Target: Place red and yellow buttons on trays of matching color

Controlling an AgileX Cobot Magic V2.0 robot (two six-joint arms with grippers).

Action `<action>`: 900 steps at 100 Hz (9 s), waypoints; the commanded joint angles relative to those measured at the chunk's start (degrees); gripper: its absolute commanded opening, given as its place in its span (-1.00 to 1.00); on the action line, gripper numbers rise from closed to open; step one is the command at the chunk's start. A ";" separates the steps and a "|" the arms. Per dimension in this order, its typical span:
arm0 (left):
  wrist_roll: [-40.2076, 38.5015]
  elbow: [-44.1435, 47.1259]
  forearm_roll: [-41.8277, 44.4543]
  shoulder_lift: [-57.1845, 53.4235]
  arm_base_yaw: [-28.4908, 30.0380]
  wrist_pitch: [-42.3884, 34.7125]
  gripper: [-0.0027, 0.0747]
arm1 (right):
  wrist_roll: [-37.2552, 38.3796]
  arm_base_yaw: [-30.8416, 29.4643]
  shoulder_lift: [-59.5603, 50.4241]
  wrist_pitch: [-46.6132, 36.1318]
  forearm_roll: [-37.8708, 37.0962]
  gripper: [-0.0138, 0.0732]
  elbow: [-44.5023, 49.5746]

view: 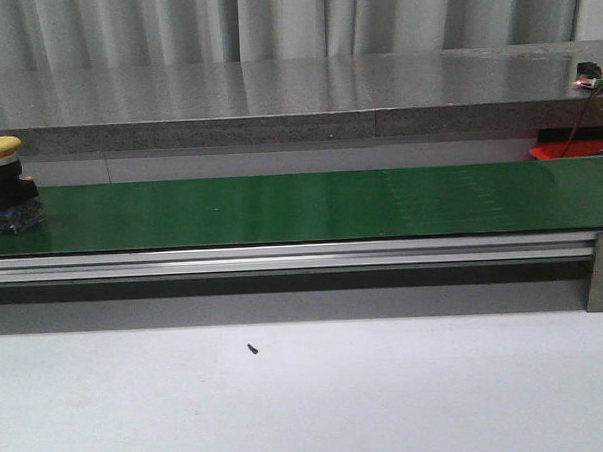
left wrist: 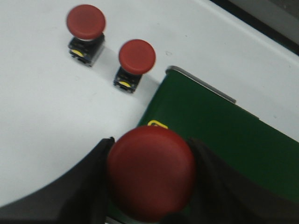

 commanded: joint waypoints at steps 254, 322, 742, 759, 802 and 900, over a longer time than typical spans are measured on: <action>9.14 26.68 -1.10 -45.96 -22.41 0.11 -0.98 | -0.41 0.03 -0.32 -1.29 4.85 -0.84 -1.56; 9.14 35.10 -1.10 -60.55 -22.41 -1.75 -0.98 | -0.47 0.03 9.84 11.07 0.26 -0.84 -15.81; 9.14 35.34 -1.10 -60.55 -22.41 -1.75 -0.98 | -1.91 -0.42 32.25 6.48 0.63 -0.32 -26.98; 9.14 35.34 -1.10 -60.55 -22.41 -1.75 -0.98 | -1.86 -9.79 30.89 8.14 0.70 -0.32 -25.30; 9.14 35.34 -1.10 -60.55 -22.41 -1.75 -0.98 | -1.86 -22.64 31.31 -1.39 1.79 -0.32 -25.23; 9.14 35.34 -1.10 -60.55 -22.41 -1.75 -0.98 | -1.91 -22.64 53.37 -2.35 7.05 -0.32 -37.92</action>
